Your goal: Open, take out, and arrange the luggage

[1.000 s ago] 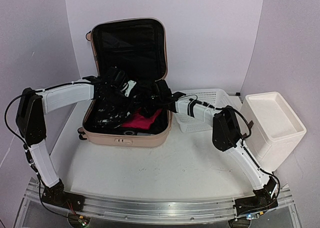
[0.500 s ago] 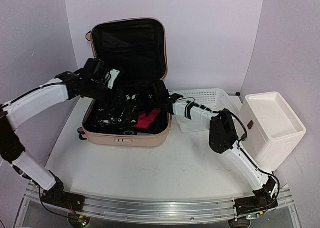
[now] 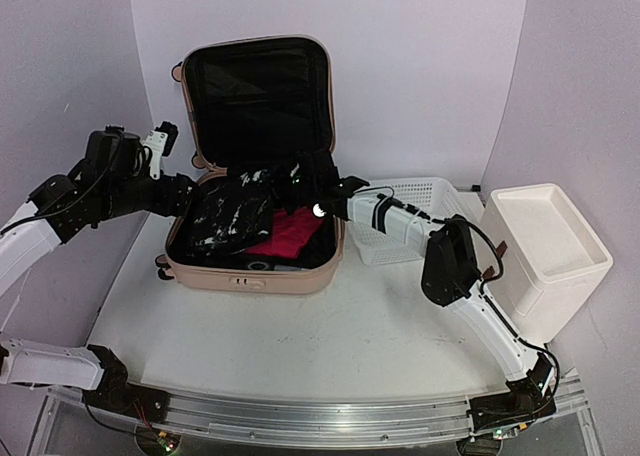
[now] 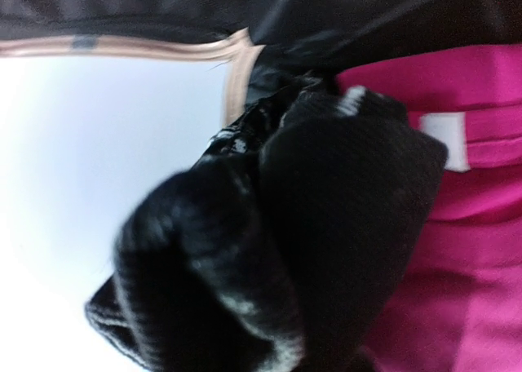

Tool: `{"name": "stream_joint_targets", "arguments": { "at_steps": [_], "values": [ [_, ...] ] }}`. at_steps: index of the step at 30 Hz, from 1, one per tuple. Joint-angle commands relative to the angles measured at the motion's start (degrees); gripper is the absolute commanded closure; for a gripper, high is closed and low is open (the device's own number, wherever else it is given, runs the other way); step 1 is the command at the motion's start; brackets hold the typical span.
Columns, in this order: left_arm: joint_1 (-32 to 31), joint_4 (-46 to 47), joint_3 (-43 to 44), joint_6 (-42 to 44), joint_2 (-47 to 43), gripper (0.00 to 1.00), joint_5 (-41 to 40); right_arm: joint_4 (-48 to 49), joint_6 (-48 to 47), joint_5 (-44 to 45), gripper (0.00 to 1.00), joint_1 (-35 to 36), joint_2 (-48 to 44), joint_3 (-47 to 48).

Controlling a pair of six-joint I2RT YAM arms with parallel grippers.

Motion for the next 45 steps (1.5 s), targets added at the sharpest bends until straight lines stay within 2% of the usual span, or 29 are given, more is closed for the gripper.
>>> {"name": "stream_joint_targets", "arguments": {
  "at_steps": [1, 6, 12, 20, 24, 27, 32, 45],
  "values": [
    [0.1, 4.1, -0.9, -0.1, 0.1, 0.25, -2.6, 5.4, -0.8, -5.6, 1.00, 0.6, -16.6, 2.9],
    [0.2, 6.6, -1.7, -0.8, 1.1, 0.25, -1.5, 2.9, -1.3, -10.0, 1.00, -0.9, -27.3, -7.1],
    [0.2, 7.7, -1.2, -0.8, 3.2, 0.25, 0.4, -10.5, -5.9, -15.1, 1.00, -5.3, -38.2, -16.8],
    [0.2, 8.1, -1.0, -2.1, 4.8, 0.26, 2.3, -28.8, -15.0, -22.3, 1.00, -16.7, -43.9, -18.3],
    [0.2, 8.2, -0.7, -2.4, 4.9, 0.26, 2.7, -32.1, -19.2, -26.7, 1.00, -24.1, -47.0, -21.7],
    [0.2, 8.3, -0.3, -2.8, 5.6, 0.26, 3.5, -34.0, -22.5, -29.3, 1.00, -27.1, -46.9, -21.6],
    [0.2, 8.7, 0.5, -4.0, 7.1, 0.26, 5.4, -38.4, -28.4, -28.8, 1.00, -30.0, -43.9, -16.6],
    [0.2, 8.6, -0.3, -3.9, 6.0, 0.26, 5.7, -41.8, -33.0, -26.6, 1.00, -31.7, -34.4, -11.1]
  ]
}}
